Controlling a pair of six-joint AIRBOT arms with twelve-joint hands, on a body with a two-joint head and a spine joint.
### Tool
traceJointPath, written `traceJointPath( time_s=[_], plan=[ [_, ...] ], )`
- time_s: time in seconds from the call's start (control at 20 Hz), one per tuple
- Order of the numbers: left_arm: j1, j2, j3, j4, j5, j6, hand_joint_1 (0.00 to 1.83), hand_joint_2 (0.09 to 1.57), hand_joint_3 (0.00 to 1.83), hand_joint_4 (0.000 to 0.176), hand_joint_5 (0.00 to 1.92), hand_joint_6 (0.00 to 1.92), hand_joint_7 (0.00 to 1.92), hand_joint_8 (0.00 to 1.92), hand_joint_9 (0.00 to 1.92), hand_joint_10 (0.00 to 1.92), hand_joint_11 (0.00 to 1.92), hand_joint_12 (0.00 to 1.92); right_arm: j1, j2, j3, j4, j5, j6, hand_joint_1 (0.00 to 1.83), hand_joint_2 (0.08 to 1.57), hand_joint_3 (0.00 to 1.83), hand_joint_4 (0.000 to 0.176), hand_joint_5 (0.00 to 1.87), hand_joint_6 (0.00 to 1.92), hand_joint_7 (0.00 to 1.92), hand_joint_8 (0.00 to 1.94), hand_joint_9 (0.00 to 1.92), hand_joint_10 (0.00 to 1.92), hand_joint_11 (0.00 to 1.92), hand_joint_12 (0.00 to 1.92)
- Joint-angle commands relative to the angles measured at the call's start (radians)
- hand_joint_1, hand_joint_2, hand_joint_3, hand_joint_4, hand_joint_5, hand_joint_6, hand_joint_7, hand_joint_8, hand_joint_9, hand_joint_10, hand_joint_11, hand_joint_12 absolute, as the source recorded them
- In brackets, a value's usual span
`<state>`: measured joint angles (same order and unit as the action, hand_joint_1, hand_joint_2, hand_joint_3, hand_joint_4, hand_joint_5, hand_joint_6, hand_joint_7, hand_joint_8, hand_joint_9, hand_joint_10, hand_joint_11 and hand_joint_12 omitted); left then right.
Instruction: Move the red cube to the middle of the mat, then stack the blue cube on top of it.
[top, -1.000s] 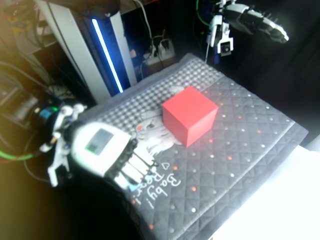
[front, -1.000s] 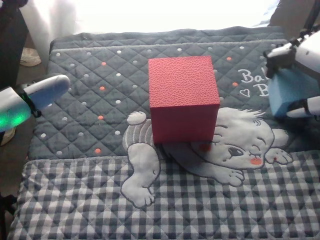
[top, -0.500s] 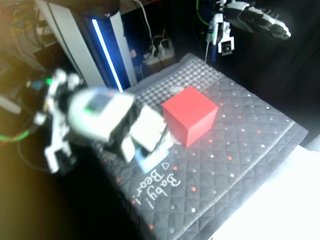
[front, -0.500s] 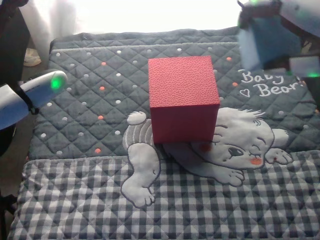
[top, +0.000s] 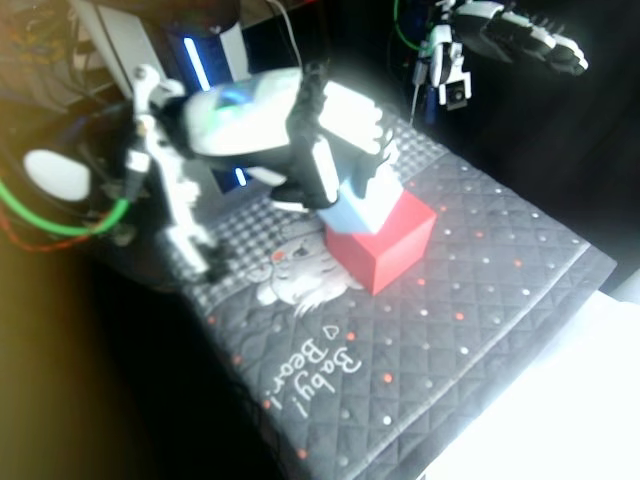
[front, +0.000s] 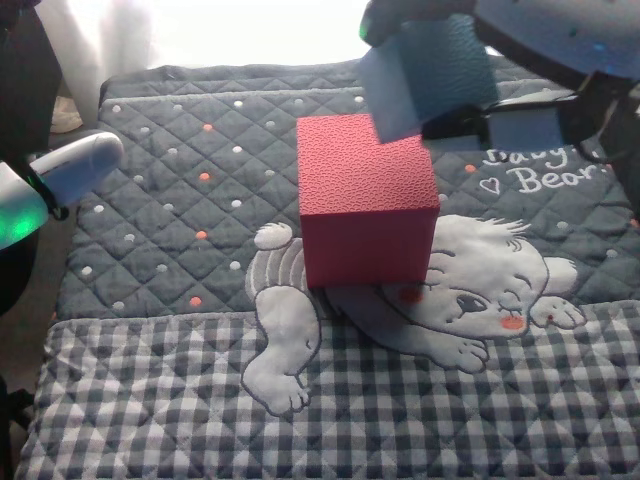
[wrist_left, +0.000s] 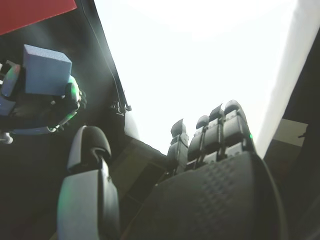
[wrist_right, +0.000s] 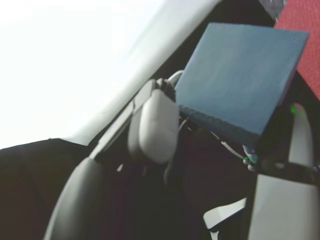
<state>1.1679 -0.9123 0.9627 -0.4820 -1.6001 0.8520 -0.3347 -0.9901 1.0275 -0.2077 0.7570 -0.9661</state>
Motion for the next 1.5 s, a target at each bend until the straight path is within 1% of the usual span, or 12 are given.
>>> traceJointPath(
  time_s=[0.0, 0.2, 0.25, 0.35, 0.4, 0.5, 0.7, 0.85, 0.95, 1.2, 1.3, 1.45],
  plan=[
    [0.001, -0.004, 0.006, 0.014, -0.132, -0.004, 0.66, 1.03, 0.0, 0.134, 0.15, 0.01, 0.0, 0.0, 0.0, 0.0, 0.0, 0.0, 0.004, -0.006, 0.007, 0.013, 0.122, 0.005, 1.49, 1.32, 0.0, 0.0, 1.13, 1.92, 1.34, 1.94, 1.43, 1.92, 1.56, 1.92],
    [0.002, -0.01, 0.007, 0.008, -0.131, -0.004, 0.65, 1.03, 0.0, 0.148, 0.15, 0.01, 0.0, 0.0, 0.0, 0.0, 0.0, 0.0, -0.01, -0.051, 0.038, 0.003, 0.063, 0.043, 1.11, 1.41, 0.0, 0.0, 0.68, 1.73, 1.17, 1.94, 1.32, 1.92, 1.46, 1.92],
    [0.002, -0.011, 0.008, 0.005, -0.131, -0.004, 0.65, 1.04, 0.01, 0.139, 0.15, 0.01, 0.0, 0.0, 0.0, 0.0, 0.0, 0.0, -0.01, -0.066, 0.053, -0.008, 0.028, 0.062, 1.06, 1.46, 0.0, 0.0, 0.54, 1.56, 0.54, 1.94, 0.63, 1.92, 0.83, 1.92],
    [0.002, -0.011, 0.009, 0.002, -0.131, -0.004, 0.65, 1.04, 0.01, 0.146, 0.15, 0.01, 0.0, 0.0, 0.0, 0.0, 0.0, 0.0, -0.01, -0.085, 0.081, -0.037, -0.01, 0.117, 0.59, 1.35, 0.0, 0.0, 0.02, 0.85, 0.13, 0.94, 0.05, 1.37, 0.09, 1.89],
    [0.002, -0.011, 0.009, 0.001, -0.131, -0.004, 0.65, 1.04, 0.01, 0.141, 0.16, 0.01, 0.0, 0.0, 0.0, 0.0, 0.0, 0.0, -0.01, -0.098, 0.103, -0.06, -0.038, 0.163, 0.38, 1.34, 0.0, 0.0, 0.01, 0.28, 0.06, 0.43, 0.01, 0.8, 0.02, 1.57],
    [0.002, -0.011, 0.009, -0.001, -0.132, -0.006, 0.63, 1.05, 0.01, 0.147, 0.15, 0.01, 0.0, 0.0, 0.0, 0.0, 0.0, 0.0, -0.01, -0.106, 0.115, -0.086, -0.068, 0.188, 0.26, 1.34, 0.0, 0.0, 0.0, 0.04, 0.02, 0.07, 0.0, 0.45, 0.0, 1.25],
    [0.003, -0.012, 0.009, -0.005, -0.132, -0.007, 0.65, 1.04, 0.01, 0.135, 0.15, 0.0, 0.0, 0.0, 0.0, 0.0, 0.0, 0.0, -0.01, -0.105, 0.112, -0.099, -0.087, 0.188, 0.31, 1.25, 0.0, 0.0, 0.0, 0.0, 0.0, 0.0, 0.0, 0.0, 0.0, 0.63],
    [0.006, -0.011, 0.009, -0.007, -0.132, -0.012, 0.68, 1.05, 0.01, 0.13, 0.15, 0.01, 0.0, 0.0, 0.0, 0.0, 0.0, 0.0, -0.01, -0.076, 0.087, -0.097, -0.05, 0.188, 0.38, 1.14, 0.0, 0.019, 0.0, 0.0, 0.0, 0.0, 0.0, 0.0, 0.0, 0.78],
    [0.007, -0.011, 0.008, -0.006, -0.132, -0.014, 0.68, 1.06, 0.01, 0.12, 0.15, 0.0, 0.0, 0.0, 0.0, 0.0, 0.0, 0.0, -0.01, -0.022, 0.062, -0.089, 0.006, 0.188, 0.47, 1.04, 0.02, 0.05, 0.0, 0.0, 0.0, 0.0, 0.0, 0.0, 0.0, 0.03],
    [0.009, -0.01, 0.007, 0.005, -0.132, -0.018, 0.67, 1.07, 0.01, 0.12, 0.09, 0.0, 0.0, 0.0, 0.0, 0.0, 0.0, 0.0, -0.097, 0.194, -0.048, 0.002, 0.244, 0.155, 0.33, 1.05, 0.02, 0.079, 0.0, 0.0, 0.0, 0.0, 0.0, 0.0, 0.03, 0.01],
    [0.011, -0.003, 0.003, 0.012, -0.132, -0.018, 0.68, 1.07, 0.01, 0.134, 0.05, 0.0, 0.0, 0.0, 0.0, 0.0, 0.0, 0.0, -0.178, 0.283, -0.112, 0.087, 0.339, 0.055, 0.36, 1.07, 0.02, 0.034, 0.0, 0.0, 0.0, 0.0, 0.0, 0.0, 0.0, 0.0],
    [0.011, 0.022, -0.011, 0.029, -0.132, -0.008, 0.65, 1.05, 0.0, 0.137, 0.0, 0.0, 0.0, 0.0, 0.0, 0.0, 0.0, 0.0, -0.297, 0.374, -0.174, 0.193, 0.459, -0.02, 0.49, 1.09, 0.02, 0.04, 0.0, 0.0, 0.0, 0.0, 0.0, 0.0, 0.0, 0.0]
  ],
)
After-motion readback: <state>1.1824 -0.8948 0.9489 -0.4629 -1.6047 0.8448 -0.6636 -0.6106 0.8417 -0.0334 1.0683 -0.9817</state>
